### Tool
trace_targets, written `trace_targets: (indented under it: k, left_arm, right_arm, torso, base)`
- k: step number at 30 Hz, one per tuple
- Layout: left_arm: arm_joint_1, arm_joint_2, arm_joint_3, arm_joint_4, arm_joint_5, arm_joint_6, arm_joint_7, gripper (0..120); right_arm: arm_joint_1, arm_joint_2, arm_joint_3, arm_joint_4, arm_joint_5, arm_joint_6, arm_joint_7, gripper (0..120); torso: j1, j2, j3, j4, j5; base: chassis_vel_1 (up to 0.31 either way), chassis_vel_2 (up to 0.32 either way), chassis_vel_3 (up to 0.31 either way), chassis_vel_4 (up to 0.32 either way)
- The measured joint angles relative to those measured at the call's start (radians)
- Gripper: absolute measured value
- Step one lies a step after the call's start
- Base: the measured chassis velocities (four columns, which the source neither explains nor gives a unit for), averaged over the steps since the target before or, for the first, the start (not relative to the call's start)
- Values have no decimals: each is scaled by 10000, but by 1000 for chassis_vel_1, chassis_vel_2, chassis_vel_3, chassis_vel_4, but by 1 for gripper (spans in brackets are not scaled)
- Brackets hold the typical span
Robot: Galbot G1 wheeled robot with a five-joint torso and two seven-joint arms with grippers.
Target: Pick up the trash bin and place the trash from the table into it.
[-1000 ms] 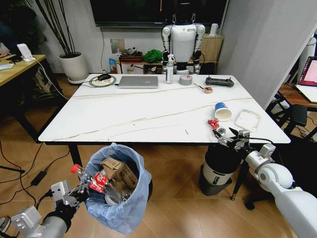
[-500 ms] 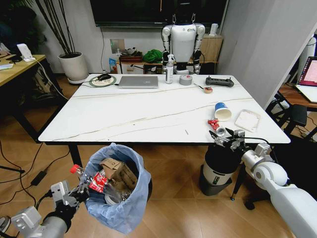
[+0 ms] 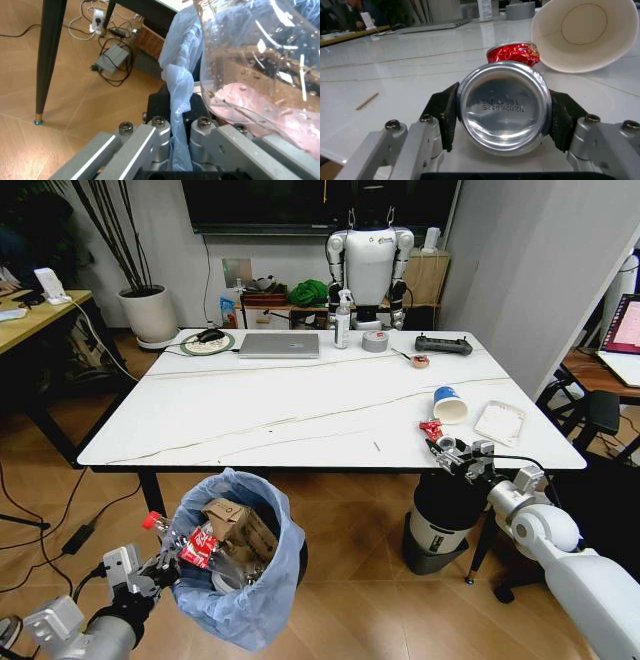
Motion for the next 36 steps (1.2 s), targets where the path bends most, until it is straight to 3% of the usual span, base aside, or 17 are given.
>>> trace_targets:
  k: [15,22,30,33,36]
  left_arm:
    - [-292,284,209,150,-254,17,-139,0]
    - [-600,796,390,361,-716,40,-180,0]
    - [-1139,1329,841,808,-1093,46,-205,0]
    - [-1334,1511,992,984,-1240,46,-221,0]
    - [-1366,1551,997,990,-1296,47,-240,0]
  right_arm:
    - [-19,-312,-14,429,431,41,-108,49]
    - [-140,-876,-57,1109,772,228,-530,49]
    - [154,-2261,-413,2439,1594,428,-1374,49]
    - [669,-3207,-1043,3400,2255,481,-1987,49]
    - [1104,-3538,-1553,3759,2532,494,-2217,49]
  torso:
    - [0,-2,0,0,0]
    - [0,-2,0,-1,-1]
    - [-1,-2,0,-1,-4]
    - [-1,-2,0,-2,-5]
    - [-2,-2,0,-2,-1]
  base:
    - [0,0,0,0]
    - [0,0,0,0]
    - [0,0,0,0]
    - [0,0,0,0]
    - [0,0,0,0]
